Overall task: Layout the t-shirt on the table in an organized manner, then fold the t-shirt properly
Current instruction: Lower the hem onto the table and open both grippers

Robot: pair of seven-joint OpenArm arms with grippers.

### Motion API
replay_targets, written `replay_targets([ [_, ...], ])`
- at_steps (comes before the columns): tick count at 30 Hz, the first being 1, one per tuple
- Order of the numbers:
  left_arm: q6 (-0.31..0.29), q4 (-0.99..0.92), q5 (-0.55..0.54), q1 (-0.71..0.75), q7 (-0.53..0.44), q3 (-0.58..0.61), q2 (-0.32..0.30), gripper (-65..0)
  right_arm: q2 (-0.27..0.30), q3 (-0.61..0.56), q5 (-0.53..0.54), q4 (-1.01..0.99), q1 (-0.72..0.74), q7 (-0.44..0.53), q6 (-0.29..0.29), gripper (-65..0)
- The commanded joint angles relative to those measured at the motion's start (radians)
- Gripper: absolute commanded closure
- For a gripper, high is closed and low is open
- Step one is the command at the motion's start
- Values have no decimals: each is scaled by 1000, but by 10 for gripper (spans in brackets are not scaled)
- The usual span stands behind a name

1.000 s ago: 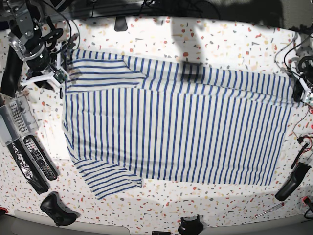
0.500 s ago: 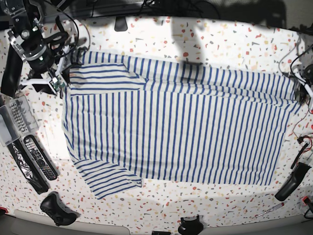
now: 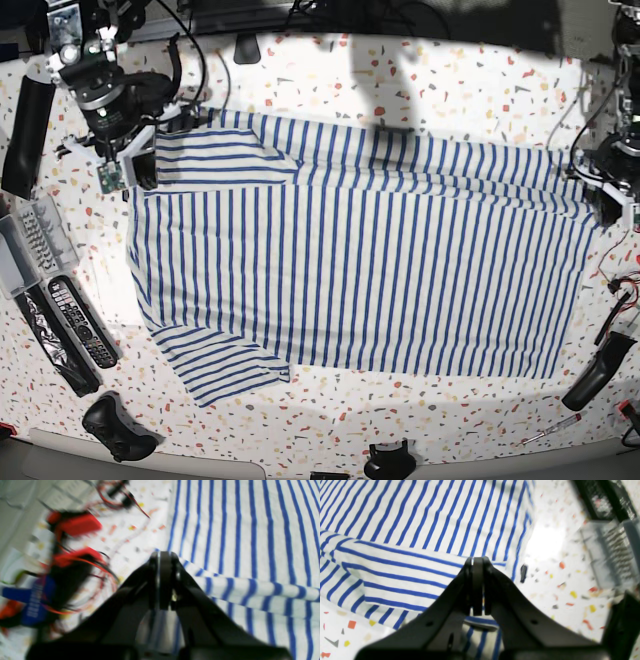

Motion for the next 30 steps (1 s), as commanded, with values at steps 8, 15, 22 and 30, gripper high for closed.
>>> replay_targets([
  [8, -98, -73, 10, -10, -28, -11, 60, 0, -22, 6, -1, -134, 6, 37, -2, 0],
  [15, -121, -100, 68, 19, 27, -11, 74, 0, -24, 6, -4, -213, -2, -31, 65, 0],
  [22, -120, -98, 115, 128, 85, -11, 71, 0, -23, 6, -70, -212, -65, -31, 76, 0],
  [30, -119, 50, 116, 317, 88, -11, 71, 0, -23, 20, -84, -211, -164, -31, 76, 0],
])
